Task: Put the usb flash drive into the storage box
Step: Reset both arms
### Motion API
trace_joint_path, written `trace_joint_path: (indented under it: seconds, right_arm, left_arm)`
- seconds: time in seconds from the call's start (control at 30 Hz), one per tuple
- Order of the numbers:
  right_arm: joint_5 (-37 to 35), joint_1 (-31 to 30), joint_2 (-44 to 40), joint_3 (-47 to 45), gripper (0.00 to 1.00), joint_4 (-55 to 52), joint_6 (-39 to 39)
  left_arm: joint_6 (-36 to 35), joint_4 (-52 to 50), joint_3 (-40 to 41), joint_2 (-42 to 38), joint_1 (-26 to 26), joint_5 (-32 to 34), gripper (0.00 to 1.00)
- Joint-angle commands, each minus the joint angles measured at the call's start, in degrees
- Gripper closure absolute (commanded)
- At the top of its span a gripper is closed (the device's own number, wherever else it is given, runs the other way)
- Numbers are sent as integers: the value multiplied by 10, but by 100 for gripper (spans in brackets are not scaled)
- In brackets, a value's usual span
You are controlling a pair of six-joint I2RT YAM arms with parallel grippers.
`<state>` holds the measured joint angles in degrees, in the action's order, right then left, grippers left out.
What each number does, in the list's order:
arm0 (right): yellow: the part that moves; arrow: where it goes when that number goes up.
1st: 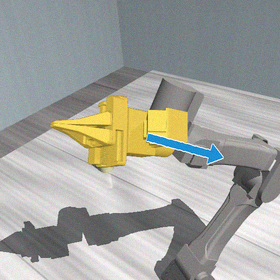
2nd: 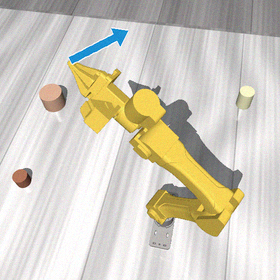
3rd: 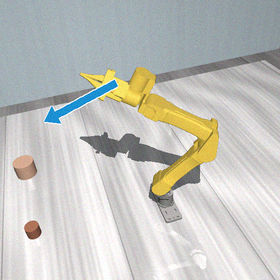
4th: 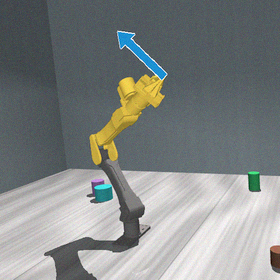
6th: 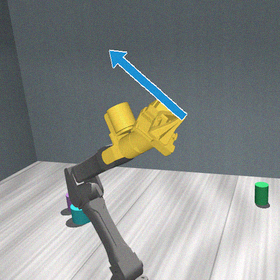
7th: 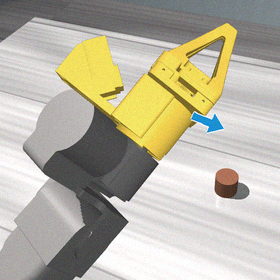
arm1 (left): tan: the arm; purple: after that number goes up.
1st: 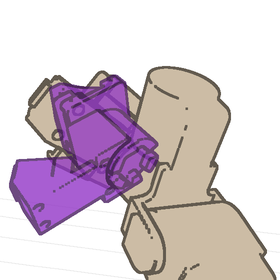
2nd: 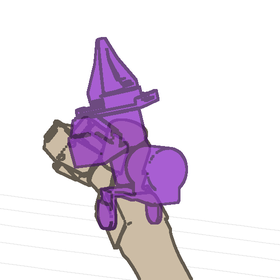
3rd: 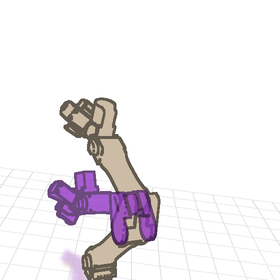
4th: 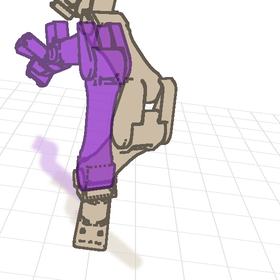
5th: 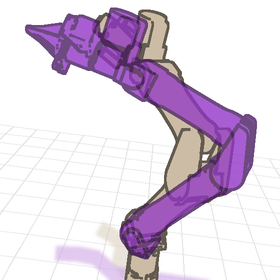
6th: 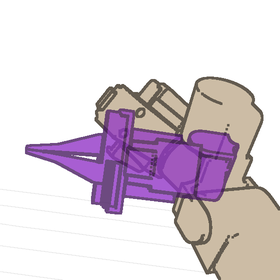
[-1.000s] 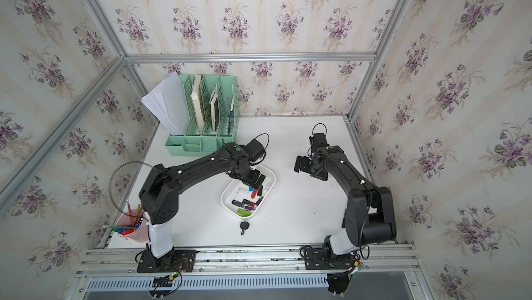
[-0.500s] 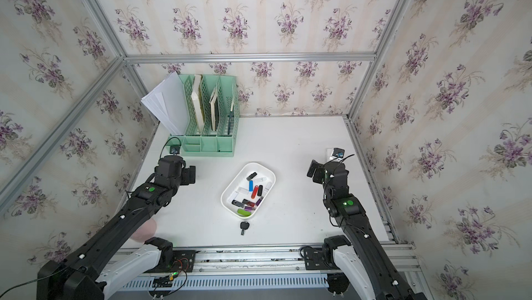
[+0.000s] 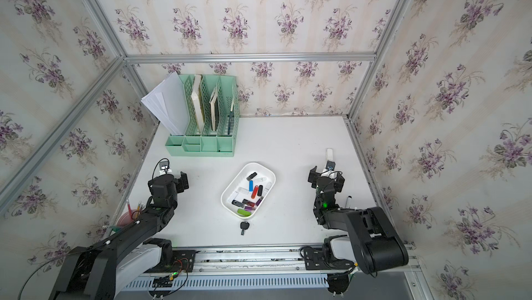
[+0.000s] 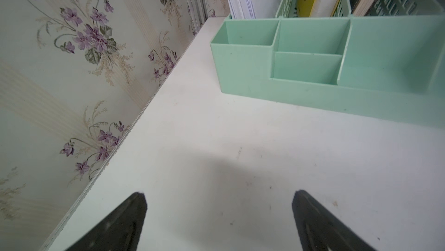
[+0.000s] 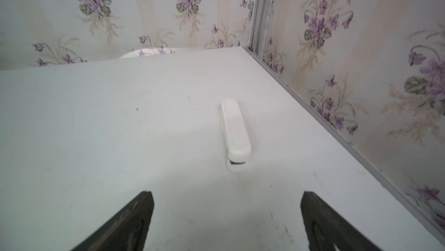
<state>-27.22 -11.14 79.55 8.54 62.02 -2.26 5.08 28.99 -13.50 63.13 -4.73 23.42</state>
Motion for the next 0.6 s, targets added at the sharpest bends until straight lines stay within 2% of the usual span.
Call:
trace_joint_path:
  seconds: [0.0, 0.07, 0.1, 0.13, 0.17, 0.2, 0.27, 0.33, 0.37, 0.57]
  right_arm:
    - [36, 17, 73, -6, 0, 224, 41]
    - [70, 27, 73, -17, 0, 208, 25]
    - [67, 28, 113, -28, 0, 300, 39]
    - [59, 21, 121, -29, 0, 311, 50]
    - [58, 13, 96, -22, 0, 256, 50]
    - [65, 18, 84, -23, 0, 238, 39]
    - [55, 13, 118, -35, 0, 319, 56]
    - [57, 8, 97, -35, 0, 283, 54]
    - [59, 10, 98, -28, 0, 274, 54]
    - [50, 15, 107, -10, 0, 254, 46]
  left_arm:
    - [-28, 129, -31, 68, 14, -48, 1]
    - [-32, 179, -54, 154, 26, -107, 1]
    - [-61, 212, -73, 224, 27, -143, 1]
    - [-78, 225, -92, 261, 23, -145, 1]
    - [-69, 217, -85, 250, 23, -149, 1]
    - [-56, 139, -101, 220, 23, -139, 1]
    - [-59, 173, -101, 240, 20, -114, 1]
    - [-50, 130, -109, 224, 19, -115, 1]
    - [-55, 156, -103, 232, 19, -113, 1]
    - [-52, 141, -107, 227, 19, -114, 1]
